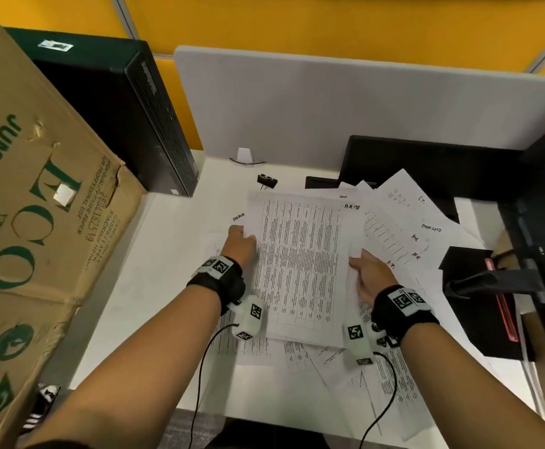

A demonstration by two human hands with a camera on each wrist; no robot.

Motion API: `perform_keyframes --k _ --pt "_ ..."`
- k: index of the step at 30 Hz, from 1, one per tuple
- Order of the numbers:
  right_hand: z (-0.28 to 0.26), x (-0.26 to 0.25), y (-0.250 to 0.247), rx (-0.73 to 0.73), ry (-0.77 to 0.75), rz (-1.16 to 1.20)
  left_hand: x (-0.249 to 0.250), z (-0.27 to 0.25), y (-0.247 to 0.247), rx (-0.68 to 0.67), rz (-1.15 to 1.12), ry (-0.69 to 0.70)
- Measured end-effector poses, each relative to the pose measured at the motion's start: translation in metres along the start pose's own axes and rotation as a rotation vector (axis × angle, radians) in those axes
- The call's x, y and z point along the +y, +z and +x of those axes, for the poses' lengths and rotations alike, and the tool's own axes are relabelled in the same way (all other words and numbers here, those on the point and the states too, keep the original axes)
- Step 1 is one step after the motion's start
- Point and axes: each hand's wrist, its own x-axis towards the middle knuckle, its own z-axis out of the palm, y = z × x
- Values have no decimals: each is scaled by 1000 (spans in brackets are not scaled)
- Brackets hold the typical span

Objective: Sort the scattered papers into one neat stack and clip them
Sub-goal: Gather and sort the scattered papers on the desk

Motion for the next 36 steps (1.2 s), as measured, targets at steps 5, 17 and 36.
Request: perform_keyframes --k 5,17,36 --pt "-3 6 7 -101 -4 -153 -8 -2 12 23 -99 -4" --pt "11 6 -14 111 -154 -539 -64 20 -47 379 475 -293" --pt "32 10 -33 154 -110 -488 -22 31 -22 181 76 -44"
